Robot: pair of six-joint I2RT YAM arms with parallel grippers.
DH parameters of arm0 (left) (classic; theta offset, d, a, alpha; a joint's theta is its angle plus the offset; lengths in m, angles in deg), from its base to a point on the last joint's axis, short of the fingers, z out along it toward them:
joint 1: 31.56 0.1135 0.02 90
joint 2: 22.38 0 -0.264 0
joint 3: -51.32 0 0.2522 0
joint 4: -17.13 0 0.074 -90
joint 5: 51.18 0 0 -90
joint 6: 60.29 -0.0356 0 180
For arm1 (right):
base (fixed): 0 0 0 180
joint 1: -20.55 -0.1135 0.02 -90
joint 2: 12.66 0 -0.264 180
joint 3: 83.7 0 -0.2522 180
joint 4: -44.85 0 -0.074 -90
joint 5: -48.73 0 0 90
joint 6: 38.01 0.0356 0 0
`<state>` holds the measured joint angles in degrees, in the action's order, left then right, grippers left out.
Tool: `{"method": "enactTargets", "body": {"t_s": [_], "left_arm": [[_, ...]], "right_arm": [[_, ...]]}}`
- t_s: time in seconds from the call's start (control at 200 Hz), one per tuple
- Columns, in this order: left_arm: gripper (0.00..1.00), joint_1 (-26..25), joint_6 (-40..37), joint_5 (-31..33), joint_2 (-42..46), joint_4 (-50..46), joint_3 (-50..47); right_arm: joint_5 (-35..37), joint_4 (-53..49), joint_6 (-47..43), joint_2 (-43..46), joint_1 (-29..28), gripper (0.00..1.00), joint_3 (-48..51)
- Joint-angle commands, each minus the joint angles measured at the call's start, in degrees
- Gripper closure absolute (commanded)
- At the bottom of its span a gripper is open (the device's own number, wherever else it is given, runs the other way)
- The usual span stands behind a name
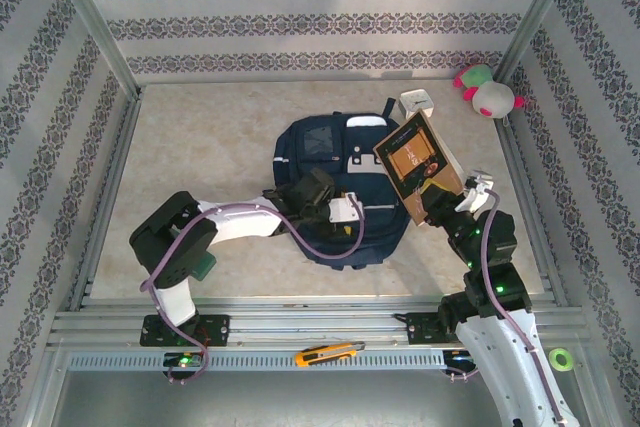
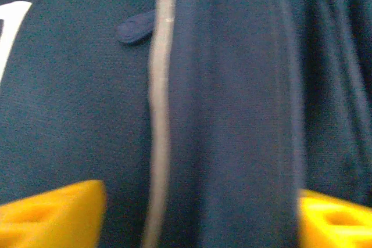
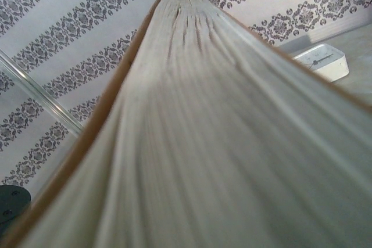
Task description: Pack the student bag
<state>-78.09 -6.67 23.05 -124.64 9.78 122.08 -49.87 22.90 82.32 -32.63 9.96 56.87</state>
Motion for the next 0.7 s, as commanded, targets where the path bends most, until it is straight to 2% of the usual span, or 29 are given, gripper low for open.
{"method": "enactTargets", "body": {"t_s": [0.0, 0.04, 0.11, 0.265, 0.365, 0.525, 0.694], "left_arm": [[0.70, -0.26, 3.70, 5.83, 1.88, 4.39, -0.61], [0.86, -0.31, 6.46, 7.21, 3.50, 4.19, -1.42], [1.00, -0.32, 13.06, 9.62, 6.52, 2.28, -2.84], [1.00, -0.50, 26.95, 19.57, 13.82, -1.44, -7.53], [1.00, -0.50, 32.33, 21.72, 17.47, -4.05, -8.92], [1.00, 0.05, 31.00, 22.63, 17.19, -7.53, -3.45], [1.00, 2.41, 32.21, 22.35, 14.54, -12.50, 7.95]], "right_arm": [[-1.98, 3.51, 1.43, -1.12, 0.22, 1.00, -1.39], [-2.59, 3.51, 2.06, -2.07, 0.24, 1.00, -1.53], [-3.74, 3.70, 3.09, -4.20, 0.31, 1.00, -1.99], [-6.49, 5.37, 3.60, -9.53, 0.31, 1.00, -4.38], [-6.78, 5.46, 4.26, -11.79, 0.35, 1.00, -6.35], [-3.12, -1.71, 12.00, -12.73, 0.48, 1.00, -10.26], [6.26, -13.58, 17.23, -3.87, 0.48, 1.00, -14.59]]}}
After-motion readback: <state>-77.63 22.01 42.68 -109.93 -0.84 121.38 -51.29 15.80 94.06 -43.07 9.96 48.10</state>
